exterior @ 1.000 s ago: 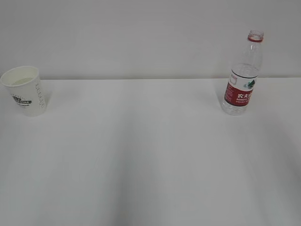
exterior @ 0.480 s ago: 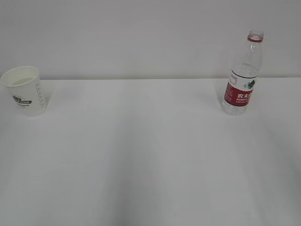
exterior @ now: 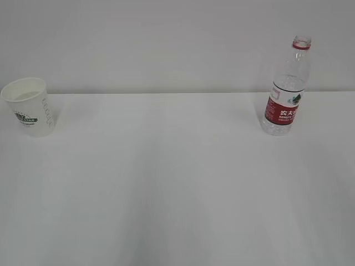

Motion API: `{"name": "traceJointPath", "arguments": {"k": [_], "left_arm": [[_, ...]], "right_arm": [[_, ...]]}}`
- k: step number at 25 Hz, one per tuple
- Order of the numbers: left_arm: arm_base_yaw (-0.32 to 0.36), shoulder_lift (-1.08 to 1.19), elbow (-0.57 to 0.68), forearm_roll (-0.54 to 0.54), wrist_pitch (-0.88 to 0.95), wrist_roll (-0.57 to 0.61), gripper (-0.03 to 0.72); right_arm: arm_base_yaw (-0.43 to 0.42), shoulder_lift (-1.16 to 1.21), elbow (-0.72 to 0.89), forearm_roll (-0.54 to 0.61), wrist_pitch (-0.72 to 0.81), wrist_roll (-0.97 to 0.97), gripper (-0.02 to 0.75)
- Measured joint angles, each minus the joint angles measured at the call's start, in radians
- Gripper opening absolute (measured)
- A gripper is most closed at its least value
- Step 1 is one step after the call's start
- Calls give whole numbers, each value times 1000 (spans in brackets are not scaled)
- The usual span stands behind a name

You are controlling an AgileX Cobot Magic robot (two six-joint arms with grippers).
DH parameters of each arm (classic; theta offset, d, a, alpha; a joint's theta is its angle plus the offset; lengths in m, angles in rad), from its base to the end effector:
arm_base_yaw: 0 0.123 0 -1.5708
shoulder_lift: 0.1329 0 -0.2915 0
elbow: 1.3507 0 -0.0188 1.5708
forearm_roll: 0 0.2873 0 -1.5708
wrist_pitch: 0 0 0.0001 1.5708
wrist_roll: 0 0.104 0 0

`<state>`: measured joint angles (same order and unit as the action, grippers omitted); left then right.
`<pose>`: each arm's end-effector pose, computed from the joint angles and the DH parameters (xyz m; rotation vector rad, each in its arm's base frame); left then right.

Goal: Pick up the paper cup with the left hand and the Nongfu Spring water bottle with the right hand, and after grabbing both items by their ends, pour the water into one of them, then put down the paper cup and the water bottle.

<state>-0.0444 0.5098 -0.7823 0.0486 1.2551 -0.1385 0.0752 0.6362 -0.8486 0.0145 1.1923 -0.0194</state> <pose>0.0940 0.0006 0.3353 -0.1173 2.4618 -0.0158 0.1242 0.0108 0.3474 -0.1158 2.4611 0.0431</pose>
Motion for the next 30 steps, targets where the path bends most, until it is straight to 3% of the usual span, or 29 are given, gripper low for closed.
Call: {"name": "traceJointPath", "arguments": {"k": [12, 18, 30], "left_arm": [[0, -319, 196, -18, -41, 8, 522], [0, -416, 221, -18, -61, 10, 491], [0, -445, 256, -18, -145, 10, 462]], "right_arm": [[0, -227, 206, 0, 4, 19, 594], [0, -338, 313, 0, 4, 19, 594], [0, -500, 344, -36, -29, 26, 593]]}}
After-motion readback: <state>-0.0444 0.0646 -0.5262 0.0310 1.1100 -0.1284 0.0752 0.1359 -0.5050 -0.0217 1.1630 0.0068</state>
